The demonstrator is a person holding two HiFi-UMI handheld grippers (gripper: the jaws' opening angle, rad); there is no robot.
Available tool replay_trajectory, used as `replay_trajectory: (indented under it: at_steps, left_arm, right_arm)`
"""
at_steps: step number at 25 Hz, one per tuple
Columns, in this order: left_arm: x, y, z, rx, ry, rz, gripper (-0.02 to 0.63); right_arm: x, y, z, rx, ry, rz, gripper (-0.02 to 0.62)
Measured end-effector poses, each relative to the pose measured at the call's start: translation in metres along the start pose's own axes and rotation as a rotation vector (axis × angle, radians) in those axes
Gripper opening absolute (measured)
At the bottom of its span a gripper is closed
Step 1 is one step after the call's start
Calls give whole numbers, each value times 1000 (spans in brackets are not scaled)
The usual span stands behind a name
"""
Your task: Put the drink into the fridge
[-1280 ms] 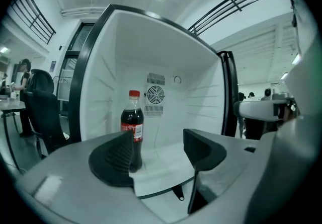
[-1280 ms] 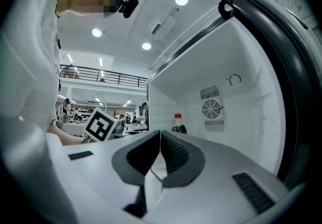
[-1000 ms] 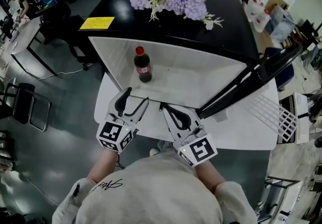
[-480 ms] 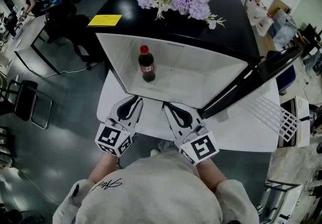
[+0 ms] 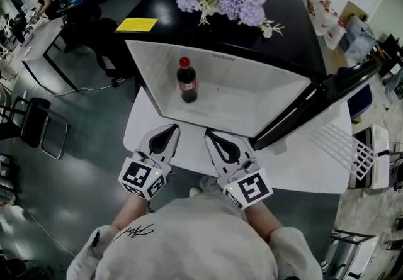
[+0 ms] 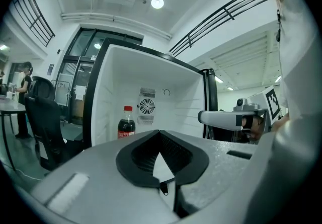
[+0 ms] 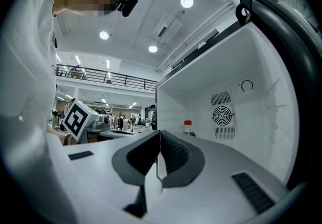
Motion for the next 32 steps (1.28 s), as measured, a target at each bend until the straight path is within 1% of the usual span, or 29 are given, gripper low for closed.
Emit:
replay_trajectory:
  at_steps: [6,11,15,32]
  left_arm:
    - [5,-3,2,11,-7,-9,5]
    - [7,-7,4,25,-11,-11,3]
    - [8,-10,1,18,-11,-14,3]
    - [3,-20,5,34,-10,5,3]
  right_arm:
    - [-5,-6,-1,-25,21,5,12]
    - [-9,-7,2,0,-5,6,12]
    - [-10,-7,2,11,-12,1,12]
    - [-16,-2,0,-4,-20,8,12]
Point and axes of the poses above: the fingertips, and each gripper's own axes: y forward along the fingers, x to its right, z out of its top, the point moved 2 cm from there along -y, backward along the fingers, and after that the axes turned 13 degrees about -z, right-handed, at the moved point
